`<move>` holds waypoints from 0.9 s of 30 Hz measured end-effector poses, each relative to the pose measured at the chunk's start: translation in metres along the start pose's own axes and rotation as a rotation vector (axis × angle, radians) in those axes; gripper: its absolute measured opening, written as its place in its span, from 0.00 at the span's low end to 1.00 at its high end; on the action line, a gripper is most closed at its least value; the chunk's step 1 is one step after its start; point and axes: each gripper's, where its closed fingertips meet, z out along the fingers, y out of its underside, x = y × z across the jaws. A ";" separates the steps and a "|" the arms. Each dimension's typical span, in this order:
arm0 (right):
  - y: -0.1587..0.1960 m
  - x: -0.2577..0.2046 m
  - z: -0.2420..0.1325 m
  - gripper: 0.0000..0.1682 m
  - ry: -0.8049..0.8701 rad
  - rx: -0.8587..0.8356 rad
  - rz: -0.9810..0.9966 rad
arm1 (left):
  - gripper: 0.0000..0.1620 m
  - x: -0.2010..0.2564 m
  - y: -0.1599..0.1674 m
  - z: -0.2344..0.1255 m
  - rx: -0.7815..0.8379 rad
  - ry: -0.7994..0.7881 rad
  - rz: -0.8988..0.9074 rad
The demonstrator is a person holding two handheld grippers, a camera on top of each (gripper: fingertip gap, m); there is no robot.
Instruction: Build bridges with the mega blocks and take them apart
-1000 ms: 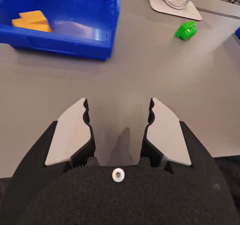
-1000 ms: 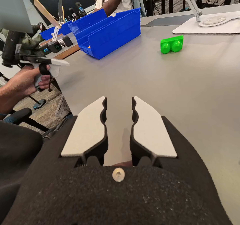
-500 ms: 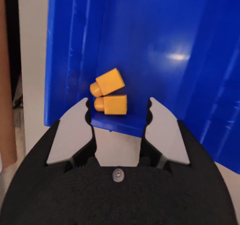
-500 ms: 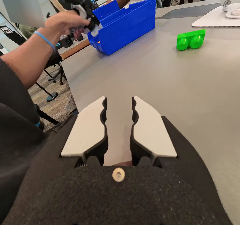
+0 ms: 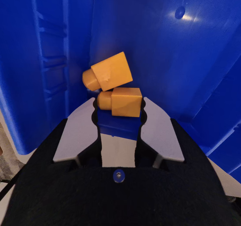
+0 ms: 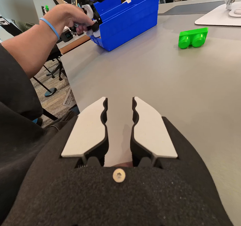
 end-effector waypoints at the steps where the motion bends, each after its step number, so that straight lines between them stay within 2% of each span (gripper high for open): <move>1: 0.000 0.000 0.000 0.21 0.004 -0.002 -0.006 | 0.39 0.001 0.001 0.000 -0.002 0.004 0.007; 5: -0.002 -0.001 -0.002 0.21 0.009 0.005 -0.010 | 0.39 0.016 0.000 -0.013 0.068 0.077 0.038; 7: -0.004 -0.001 -0.003 0.21 0.011 0.014 -0.009 | 0.39 0.026 -0.001 -0.037 0.157 0.094 0.078; 9: -0.005 0.000 -0.004 0.21 0.023 0.022 -0.011 | 0.39 0.042 -0.001 -0.076 0.293 0.120 0.142; 13: -0.007 0.004 -0.007 0.21 0.053 0.035 -0.018 | 0.39 0.118 0.013 -0.162 0.588 0.236 0.419; 15: -0.008 0.005 -0.009 0.21 0.066 0.043 -0.021 | 0.39 0.177 0.030 -0.177 0.645 0.304 0.651; 17: -0.010 0.005 -0.010 0.21 0.074 0.053 -0.029 | 0.39 0.234 0.050 -0.169 0.628 0.344 0.910; 20: -0.011 0.007 -0.013 0.21 0.100 0.048 -0.056 | 0.39 0.294 0.072 -0.117 0.510 0.300 1.294; 24: -0.011 0.008 -0.016 0.21 0.125 0.046 -0.078 | 0.39 0.323 0.069 -0.047 0.296 0.189 1.585; 27: -0.008 0.008 -0.017 0.20 0.142 0.032 -0.094 | 0.39 0.331 0.067 -0.028 0.212 0.165 1.743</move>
